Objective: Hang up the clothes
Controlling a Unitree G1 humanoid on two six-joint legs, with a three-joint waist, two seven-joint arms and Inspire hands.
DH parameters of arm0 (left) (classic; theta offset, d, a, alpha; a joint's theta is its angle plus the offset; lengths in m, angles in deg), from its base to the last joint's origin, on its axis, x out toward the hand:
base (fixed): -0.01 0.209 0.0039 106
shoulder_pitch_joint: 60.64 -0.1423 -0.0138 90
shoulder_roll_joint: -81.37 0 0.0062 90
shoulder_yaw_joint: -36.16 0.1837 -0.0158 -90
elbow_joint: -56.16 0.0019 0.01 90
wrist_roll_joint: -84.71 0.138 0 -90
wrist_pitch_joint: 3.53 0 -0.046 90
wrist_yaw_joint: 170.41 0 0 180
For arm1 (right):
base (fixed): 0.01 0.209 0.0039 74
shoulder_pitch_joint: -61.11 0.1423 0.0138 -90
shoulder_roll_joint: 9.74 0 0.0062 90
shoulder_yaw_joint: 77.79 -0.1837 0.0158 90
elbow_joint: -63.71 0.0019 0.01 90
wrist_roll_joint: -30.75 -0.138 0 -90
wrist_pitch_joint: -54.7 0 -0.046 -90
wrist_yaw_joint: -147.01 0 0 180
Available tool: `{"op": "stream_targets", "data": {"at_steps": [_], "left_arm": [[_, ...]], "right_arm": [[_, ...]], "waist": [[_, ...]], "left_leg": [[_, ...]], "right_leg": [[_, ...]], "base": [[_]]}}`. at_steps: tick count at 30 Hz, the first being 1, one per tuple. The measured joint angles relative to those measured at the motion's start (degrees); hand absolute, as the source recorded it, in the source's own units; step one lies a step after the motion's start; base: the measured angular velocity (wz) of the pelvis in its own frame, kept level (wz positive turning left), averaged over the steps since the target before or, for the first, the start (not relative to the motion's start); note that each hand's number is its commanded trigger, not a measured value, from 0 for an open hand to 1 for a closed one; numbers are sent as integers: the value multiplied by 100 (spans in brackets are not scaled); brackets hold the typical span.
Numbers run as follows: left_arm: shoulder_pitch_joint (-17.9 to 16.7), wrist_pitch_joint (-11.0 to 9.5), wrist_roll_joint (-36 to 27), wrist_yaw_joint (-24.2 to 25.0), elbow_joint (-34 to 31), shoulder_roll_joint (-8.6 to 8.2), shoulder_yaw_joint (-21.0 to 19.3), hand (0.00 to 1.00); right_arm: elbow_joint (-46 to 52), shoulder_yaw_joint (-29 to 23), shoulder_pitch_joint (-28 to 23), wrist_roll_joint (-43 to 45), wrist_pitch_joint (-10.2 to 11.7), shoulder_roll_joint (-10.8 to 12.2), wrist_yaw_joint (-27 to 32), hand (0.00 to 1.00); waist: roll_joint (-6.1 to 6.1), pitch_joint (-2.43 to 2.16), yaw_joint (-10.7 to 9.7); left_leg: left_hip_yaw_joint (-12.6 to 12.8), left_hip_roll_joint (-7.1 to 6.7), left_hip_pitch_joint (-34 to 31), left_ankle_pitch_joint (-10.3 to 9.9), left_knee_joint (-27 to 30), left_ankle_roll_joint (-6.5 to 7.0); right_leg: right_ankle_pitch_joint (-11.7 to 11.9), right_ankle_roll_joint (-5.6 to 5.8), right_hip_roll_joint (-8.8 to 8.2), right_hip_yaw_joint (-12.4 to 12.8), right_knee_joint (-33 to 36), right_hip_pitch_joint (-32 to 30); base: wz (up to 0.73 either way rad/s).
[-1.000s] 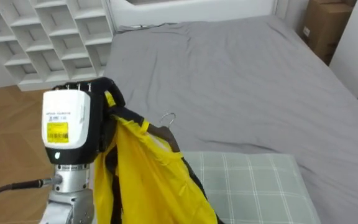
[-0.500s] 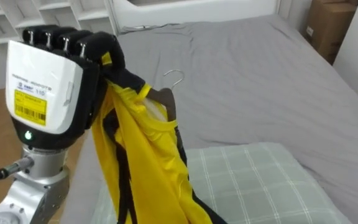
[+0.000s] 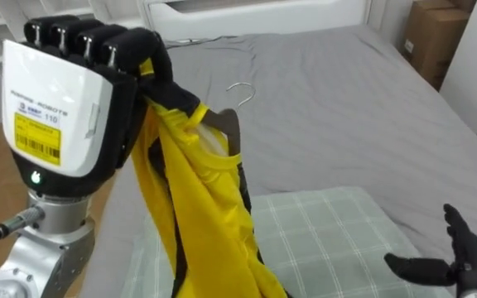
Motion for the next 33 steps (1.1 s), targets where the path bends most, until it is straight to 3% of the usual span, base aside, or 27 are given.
{"op": "stream_targets", "data": {"at_steps": [8, 17, 26, 33], "left_arm": [[0, 0, 10, 31, -96, 0, 0, 100], [1, 29, 126, 78, -97, 1, -14, 100], [2, 68, 129, 90, -218, -2, -377, 100], [1, 70, 128, 122, -413, -35, -377, 100]], "right_arm": [[741, 7, -19, 1, 49, -69, 23, 0], [630, 244, -59, -13, 69, -68, -121, 0], [-9, 188, -363, -65, 26, -47, -333, 0], [330, 249, -360, -710, 21, -30, -754, 0]], "waist": [[-13, -13, 97], [-38, -31, 129], [-32, -34, 83], [-33, -35, 152]], "left_leg": [[68, 2, -4, 0, 19, 0], [83, 5, 24, -1, 19, -1], [60, 25, 33, -75, 15, 11], [60, 4, 51, -81, 10, 21]], "right_leg": [[6, -8, -4, 79, 12, -25], [13, -14, 1, 116, 16, -17], [-1, 5, 1, 44, -14, 36], [3, 23, -8, 59, -2, 37]], "base": [[-6], [-2], [4], [-1]]}}
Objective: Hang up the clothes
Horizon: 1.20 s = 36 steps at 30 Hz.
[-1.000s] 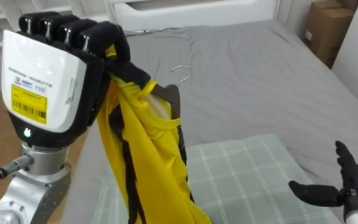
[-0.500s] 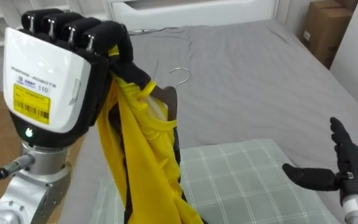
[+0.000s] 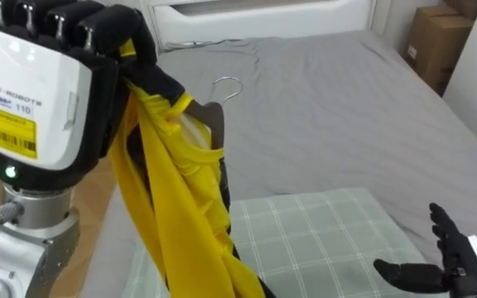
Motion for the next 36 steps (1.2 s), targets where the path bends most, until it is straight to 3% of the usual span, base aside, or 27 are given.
{"op": "stream_targets", "data": {"at_steps": [7, 12, 21, 28, 36], "left_arm": [[8, 25, -6, 2, 0, -91, 131, 100], [14, 104, 22, -7, 4, -91, 373, 100], [17, 140, 82, 77, 4, -81, 725, 100], [267, 250, 76, 147, 4, -110, 1296, 100], [272, 380, 83, 505, 5, -111, 1778, 100]], "right_arm": [[421, 638, 169, -1430, 7, -103, -706, 0], [486, 1134, 440, -1556, -51, -252, -1207, 0], [523, 1340, 779, -1599, -51, -274, -1859, 0], [321, 1694, 1084, -2110, -54, -272, -1948, 0], [322, 2007, 1104, -2126, -181, -275, -2102, 0]], "waist": [[-128, 21, 99], [-150, 33, 204], [-156, 39, 259], [-171, 49, 254], [-183, 57, 261]], "left_leg": [[-17, 13, 93, 0, -10, 0], [-28, 1, 86, -3, -20, 3], [-157, -10, 64, -7, -7, 11], [-150, -31, 55, -7, -12, 11], [-148, -53, 38, -8, -16, 12]], "right_leg": [[-4, -7, -3, -40, -15, 94], [-3, -5, -4, -39, 0, 78], [-9, 0, -61, -173, -14, 123], [-26, 20, -82, -192, -6, 116], [-36, 36, -91, -193, -9, 94]], "base": [[-1], [1], [6], [1], [0]]}}
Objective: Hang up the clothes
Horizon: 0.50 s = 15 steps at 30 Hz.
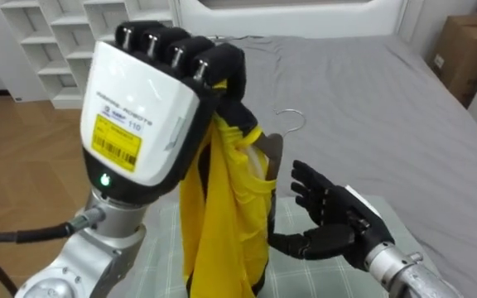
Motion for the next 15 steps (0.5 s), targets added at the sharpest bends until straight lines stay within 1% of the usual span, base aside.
{"op": "stream_targets", "data": {"at_steps": [6, 9, 13, 15], "left_arm": [[0, 16, 4, 220, 12, 1, 70, 100], [6, 88, 1, 247, 11, -7, 267, 100], [75, 114, 44, 268, -17, -137, 434, 100], [97, 121, 44, 268, -29, -155, 433, 100]], "right_arm": [[-146, 14, 0, -131, -5, 15, -111, 0], [-349, 172, 7, -403, -7, 49, -138, 0], [-838, 503, 96, -544, -10, 207, -199, 0], [-1088, 593, 146, -601, -15, 276, -196, 0]], "waist": [[-19, 12, -9], [-40, 24, 1], [-38, 21, 16], [-34, 19, 15]], "left_leg": [[-30, -26, 10, 0, -2, 0], [-71, -40, 12, 0, -1, 1], [-51, -45, 9, -6, -1, 12], [-46, -45, 5, -6, -1, 12]], "right_leg": [[-6, 12, -12, -31, 3, 14], [-15, 26, -9, -30, -3, 32], [-20, 34, -10, -26, -3, 27], [-20, 34, -10, -19, -3, 30]], "base": [[1], [4], [0], [0]]}}
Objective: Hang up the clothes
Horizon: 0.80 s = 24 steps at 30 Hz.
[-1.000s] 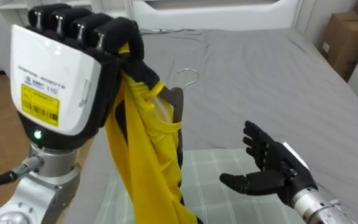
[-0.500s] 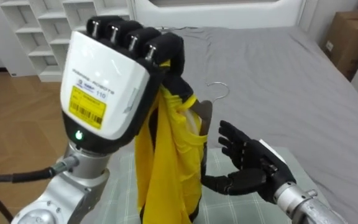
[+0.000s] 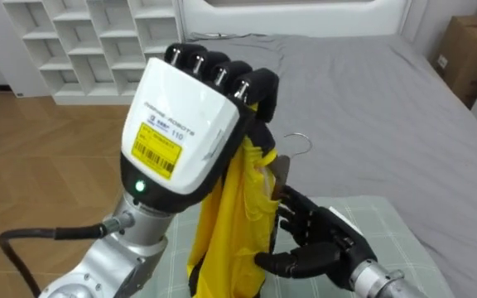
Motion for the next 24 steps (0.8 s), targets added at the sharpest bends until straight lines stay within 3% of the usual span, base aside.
{"op": "stream_targets", "data": {"at_steps": [8, 12, 16, 21, 22, 24], "left_arm": [[146, 58, 81, -58, -6, -1, 93, 100], [148, 138, 80, -57, -6, -44, 167, 100], [165, 155, 82, -46, -7, -281, 165, 100], [230, 145, 81, -45, -18, -380, 164, 100], [285, 142, 81, -45, -28, -380, 165, 100], [408, 142, 81, -40, -28, -382, 164, 100]], "right_arm": [[-509, 458, 382, -271, -34, 61, 11, 0], [-635, 486, 406, -270, -42, 88, 10, 0], [-702, 480, 406, -263, -44, 93, 14, 0], [-904, 477, 406, -266, -42, 104, 82, 0], [-944, 477, 406, -264, -43, 102, 108, 19], [-952, 476, 406, -264, -43, 104, 178, 29]], "waist": [[42, -22, 2], [121, -30, 16], [197, -26, 22], [205, -26, 15], [204, -26, 13], [204, -26, 19]], "left_leg": [[-2, 5, 13, 0, 4, 0], [-25, 4, 30, -8, 5, 13], [-26, 2, 29, -17, 6, 29], [-24, 7, 13, -17, 26, 28], [-24, 4, 8, -17, 26, 28], [-22, 1, 4, -17, 25, 28]], "right_leg": [[0, 0, -1, -10, 2, 18], [0, 0, -1, -27, -3, 51], [0, 1, 2, -21, -3, 50], [0, 1, 6, -19, -8, 39], [0, 1, 5, -15, -12, 33], [0, 1, 2, -12, -11, 27]], "base": [[1], [3], [0], [0], [0], [0]]}}
